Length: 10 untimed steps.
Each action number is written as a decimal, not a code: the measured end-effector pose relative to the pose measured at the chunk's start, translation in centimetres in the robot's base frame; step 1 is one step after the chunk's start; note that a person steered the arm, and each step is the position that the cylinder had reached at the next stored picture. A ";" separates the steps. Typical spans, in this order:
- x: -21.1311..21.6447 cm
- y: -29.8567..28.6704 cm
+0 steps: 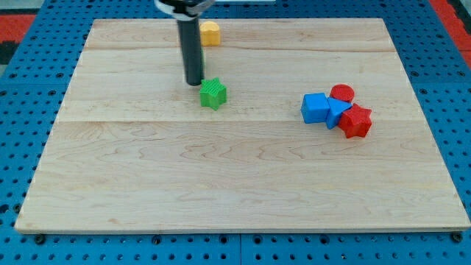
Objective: Push the green star towards the top left
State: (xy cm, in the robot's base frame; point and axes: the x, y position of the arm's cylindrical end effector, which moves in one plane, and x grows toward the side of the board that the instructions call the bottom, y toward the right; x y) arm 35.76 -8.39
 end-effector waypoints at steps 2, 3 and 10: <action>4.0 7.3; 2.7 -4.4; -3.7 -14.1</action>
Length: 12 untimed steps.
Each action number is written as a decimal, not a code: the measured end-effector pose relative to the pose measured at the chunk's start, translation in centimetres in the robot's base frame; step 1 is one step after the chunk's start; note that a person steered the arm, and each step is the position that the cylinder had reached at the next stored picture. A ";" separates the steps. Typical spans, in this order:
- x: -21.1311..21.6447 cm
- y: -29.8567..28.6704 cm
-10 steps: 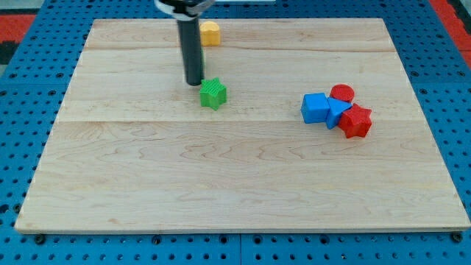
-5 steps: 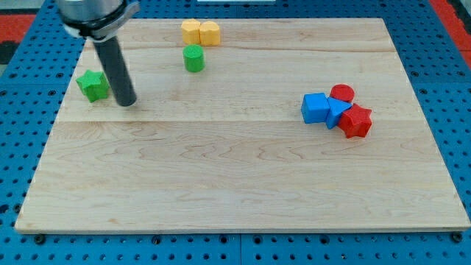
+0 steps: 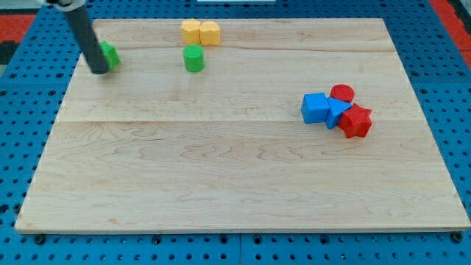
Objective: Push the green star towards the top left
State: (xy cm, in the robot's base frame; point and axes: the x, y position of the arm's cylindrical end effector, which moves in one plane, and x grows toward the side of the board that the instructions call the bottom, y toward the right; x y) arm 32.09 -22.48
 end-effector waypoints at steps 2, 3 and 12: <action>-3.3 5.0; -1.0 4.2; -5.5 6.1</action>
